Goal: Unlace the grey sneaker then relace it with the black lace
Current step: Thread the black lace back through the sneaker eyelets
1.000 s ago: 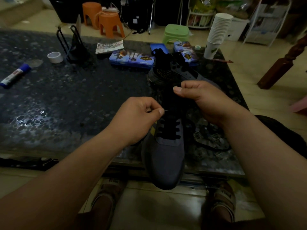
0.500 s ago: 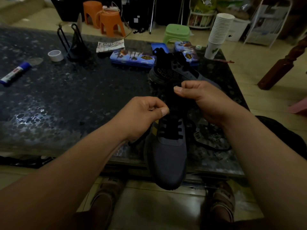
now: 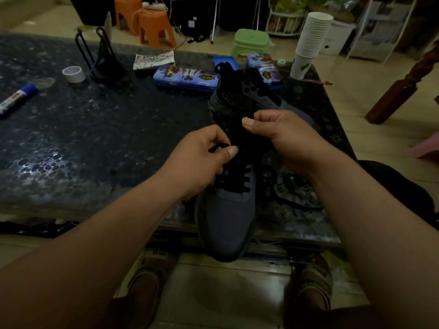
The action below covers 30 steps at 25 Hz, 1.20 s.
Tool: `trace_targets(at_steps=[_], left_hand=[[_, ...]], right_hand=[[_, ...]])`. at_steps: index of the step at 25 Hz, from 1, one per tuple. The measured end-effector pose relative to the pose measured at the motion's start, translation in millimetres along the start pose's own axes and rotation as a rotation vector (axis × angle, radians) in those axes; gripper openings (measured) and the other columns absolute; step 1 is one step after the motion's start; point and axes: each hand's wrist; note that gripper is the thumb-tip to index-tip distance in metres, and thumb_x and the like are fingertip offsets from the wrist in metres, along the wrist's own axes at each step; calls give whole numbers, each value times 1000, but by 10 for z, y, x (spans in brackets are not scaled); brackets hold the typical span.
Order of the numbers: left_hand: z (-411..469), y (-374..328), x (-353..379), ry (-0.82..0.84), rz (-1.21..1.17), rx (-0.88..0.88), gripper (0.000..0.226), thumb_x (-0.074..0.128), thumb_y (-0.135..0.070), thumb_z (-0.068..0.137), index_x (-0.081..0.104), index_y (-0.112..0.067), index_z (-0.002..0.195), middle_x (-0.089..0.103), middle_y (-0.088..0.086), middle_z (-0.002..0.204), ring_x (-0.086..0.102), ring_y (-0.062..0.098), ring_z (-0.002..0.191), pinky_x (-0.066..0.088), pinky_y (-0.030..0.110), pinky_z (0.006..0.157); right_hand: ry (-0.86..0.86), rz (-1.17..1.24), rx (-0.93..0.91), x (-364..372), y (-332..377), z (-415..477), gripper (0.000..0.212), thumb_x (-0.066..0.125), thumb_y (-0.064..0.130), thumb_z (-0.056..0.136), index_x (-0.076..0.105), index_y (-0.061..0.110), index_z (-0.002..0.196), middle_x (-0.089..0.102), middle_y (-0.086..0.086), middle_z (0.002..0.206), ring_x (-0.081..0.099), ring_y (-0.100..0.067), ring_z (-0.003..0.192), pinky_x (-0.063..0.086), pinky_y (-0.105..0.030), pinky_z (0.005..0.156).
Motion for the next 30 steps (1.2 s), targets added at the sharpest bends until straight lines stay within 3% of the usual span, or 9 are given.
trace_targets(at_steps=[5, 9, 18, 21, 25, 28, 30], left_hand=[[8, 32, -68, 54, -79, -28, 16, 60, -19, 104, 70, -13, 93, 72, 5, 79, 48, -1, 50, 38, 15, 52], [3, 46, -33, 28, -171, -117, 17, 61, -19, 103, 70, -9, 93, 69, 6, 75, 44, 6, 47, 36, 18, 45], [13, 56, 35, -36, -201, -106, 11, 67, -14, 100, 63, -7, 91, 64, 9, 71, 44, 11, 46, 37, 21, 43], [-4, 90, 44, -3, -344, -183, 13, 66, -13, 100, 66, -11, 87, 60, 5, 74, 42, 8, 47, 32, 18, 40], [14, 120, 84, 40, -540, -306, 15, 63, -11, 100, 65, -13, 85, 57, 1, 73, 41, 9, 47, 25, 19, 38], [-26, 83, 119, 21, -436, -273, 14, 64, -14, 100, 69, -12, 86, 59, 2, 72, 42, 10, 47, 29, 19, 39], [-57, 75, 151, -24, -319, -192, 15, 66, -17, 100, 74, -12, 88, 63, 1, 73, 45, 9, 49, 36, 19, 44]], right_hand=[[5, -35, -19, 17, 37, -17, 47, 70, 26, 97, 54, -19, 95, 53, -12, 90, 50, -24, 84, 41, -40, 80], [3, -48, -14, 29, 51, -28, 45, 70, 26, 98, 57, -17, 95, 54, -11, 88, 53, -23, 83, 43, -39, 81], [1, -28, -2, 17, 44, -52, 41, 69, 24, 98, 59, -16, 96, 57, -14, 90, 56, -24, 84, 46, -38, 81], [-14, -24, -3, 13, 32, -36, 45, 69, 24, 98, 57, -19, 96, 56, -13, 90, 56, -23, 84, 45, -37, 81], [-22, -37, 17, 18, 15, -21, 31, 69, 22, 98, 68, -9, 98, 64, -12, 89, 63, -19, 84, 50, -32, 81], [-33, -47, 22, 20, 6, -17, 26, 69, 22, 98, 70, -4, 94, 63, -9, 86, 63, -17, 81, 51, -27, 76], [-52, -63, 15, 27, 3, -6, 34, 71, 24, 97, 66, -10, 94, 63, -11, 87, 62, -19, 82, 50, -30, 77]])
Point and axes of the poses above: each hand's wrist, its own z-axis towards the middle knuckle, its own x-axis out of the palm, y = z × x
